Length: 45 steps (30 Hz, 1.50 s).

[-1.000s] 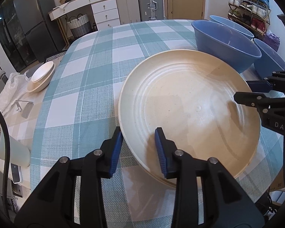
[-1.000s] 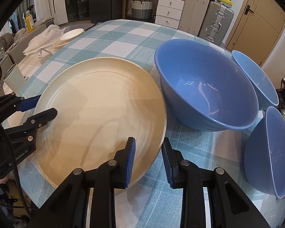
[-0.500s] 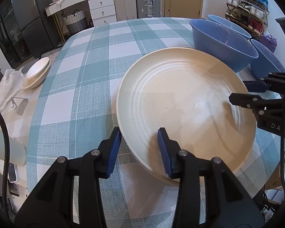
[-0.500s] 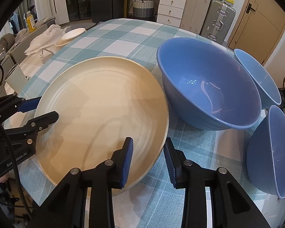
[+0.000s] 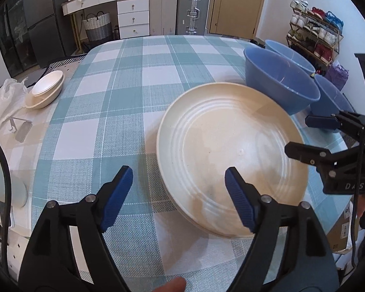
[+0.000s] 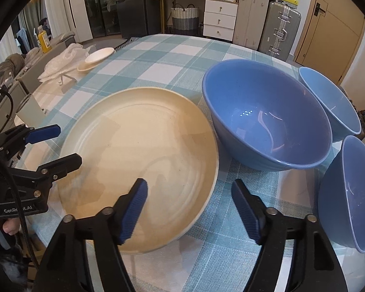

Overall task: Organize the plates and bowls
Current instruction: 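Withdraw both tools from the plate stack toward the light-blue bowls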

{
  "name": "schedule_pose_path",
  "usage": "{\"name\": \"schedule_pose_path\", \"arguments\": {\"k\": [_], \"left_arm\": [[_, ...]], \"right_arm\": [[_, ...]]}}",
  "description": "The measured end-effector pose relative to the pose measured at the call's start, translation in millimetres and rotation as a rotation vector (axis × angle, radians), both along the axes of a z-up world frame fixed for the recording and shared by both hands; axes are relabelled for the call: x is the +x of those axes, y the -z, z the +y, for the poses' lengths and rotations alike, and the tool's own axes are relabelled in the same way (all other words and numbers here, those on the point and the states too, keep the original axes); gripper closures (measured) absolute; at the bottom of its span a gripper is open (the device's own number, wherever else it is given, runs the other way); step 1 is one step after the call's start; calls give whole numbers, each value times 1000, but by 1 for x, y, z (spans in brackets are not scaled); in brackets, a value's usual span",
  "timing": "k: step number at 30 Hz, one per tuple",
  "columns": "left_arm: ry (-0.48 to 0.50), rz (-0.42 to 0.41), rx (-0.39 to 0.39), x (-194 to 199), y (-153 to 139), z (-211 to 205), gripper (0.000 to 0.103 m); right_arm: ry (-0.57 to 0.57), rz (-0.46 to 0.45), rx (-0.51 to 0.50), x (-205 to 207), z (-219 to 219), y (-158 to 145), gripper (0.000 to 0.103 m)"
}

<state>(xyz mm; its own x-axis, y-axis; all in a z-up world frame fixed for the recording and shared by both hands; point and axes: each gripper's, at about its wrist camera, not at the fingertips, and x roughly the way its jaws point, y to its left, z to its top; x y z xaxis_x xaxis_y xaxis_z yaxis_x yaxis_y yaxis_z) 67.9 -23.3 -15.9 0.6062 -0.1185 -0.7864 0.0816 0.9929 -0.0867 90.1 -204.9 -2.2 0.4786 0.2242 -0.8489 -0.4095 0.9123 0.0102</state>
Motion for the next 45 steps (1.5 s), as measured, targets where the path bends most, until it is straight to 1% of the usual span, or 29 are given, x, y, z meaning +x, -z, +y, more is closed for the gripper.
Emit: {"name": "schedule_pose_path", "arguments": {"k": [2, 4, 5, 6, 10, 16, 19, 23, 29, 32, 45], "left_arm": [[0, -13, -13, -2, -6, 1, 23], [3, -24, -15, -5, -11, 0, 17], [6, -30, -10, -6, -14, -2, 5], [7, -36, -2, -7, -16, -3, 2], [18, -59, -1, -12, -26, -9, 2], [21, -78, -12, -15, -40, -17, 2], [33, -82, -23, -15, -50, -22, 2], [50, -105, -24, -16, -66, -33, 2], [73, -125, -26, -12, -86, -52, 2], [87, -129, -39, -9, -94, -62, 2], [126, -189, -32, 13, -140, -115, 2]], "right_arm": [[3, -13, 15, -2, -2, -6, 17], [1, -18, 30, -5, -3, -11, 12], [0, -21, 40, -6, -4, -14, 10], [-2, -25, 55, -8, -5, -17, 8], [-2, -56, 74, -13, -10, -29, 4], [15, -98, 100, -22, -24, -49, 3], [19, -111, 129, -24, -34, -61, 2], [47, -145, 165, -30, -54, -82, 2], [81, -201, 184, -37, -85, -108, 1], [95, -219, 182, -39, -102, -119, 1], [155, -275, 188, -47, -171, -154, 1]]}}
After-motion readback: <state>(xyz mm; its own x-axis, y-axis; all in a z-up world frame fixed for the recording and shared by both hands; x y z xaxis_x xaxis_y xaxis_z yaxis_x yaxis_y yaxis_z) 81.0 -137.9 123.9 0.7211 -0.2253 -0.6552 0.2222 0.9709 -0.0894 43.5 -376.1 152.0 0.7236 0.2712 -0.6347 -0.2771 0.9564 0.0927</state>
